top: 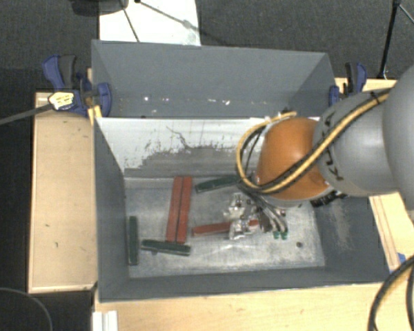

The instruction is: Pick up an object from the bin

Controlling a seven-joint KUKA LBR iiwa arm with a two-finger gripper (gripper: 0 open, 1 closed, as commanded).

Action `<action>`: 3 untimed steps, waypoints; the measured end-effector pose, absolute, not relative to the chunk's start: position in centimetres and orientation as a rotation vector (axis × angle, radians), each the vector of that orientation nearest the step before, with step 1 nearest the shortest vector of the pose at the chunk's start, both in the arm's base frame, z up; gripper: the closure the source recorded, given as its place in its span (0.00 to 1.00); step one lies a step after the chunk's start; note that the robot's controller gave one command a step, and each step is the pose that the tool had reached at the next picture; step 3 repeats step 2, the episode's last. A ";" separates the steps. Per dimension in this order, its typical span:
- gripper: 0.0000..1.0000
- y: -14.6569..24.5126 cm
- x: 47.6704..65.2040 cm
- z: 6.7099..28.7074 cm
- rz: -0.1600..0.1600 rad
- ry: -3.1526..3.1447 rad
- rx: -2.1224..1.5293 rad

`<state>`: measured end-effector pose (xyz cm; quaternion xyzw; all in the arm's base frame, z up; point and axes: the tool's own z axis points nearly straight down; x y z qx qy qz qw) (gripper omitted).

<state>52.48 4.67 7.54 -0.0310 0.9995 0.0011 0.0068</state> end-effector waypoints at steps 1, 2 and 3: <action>1.00 4.7 52.5 7.5 0.003 3.126 -0.096; 1.00 3.2 52.1 25.1 0.000 3.130 -0.096; 1.00 3.2 52.1 25.1 0.000 3.130 -0.096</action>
Offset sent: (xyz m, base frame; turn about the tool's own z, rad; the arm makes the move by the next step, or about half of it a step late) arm -0.0060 -0.0140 0.1711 -0.0037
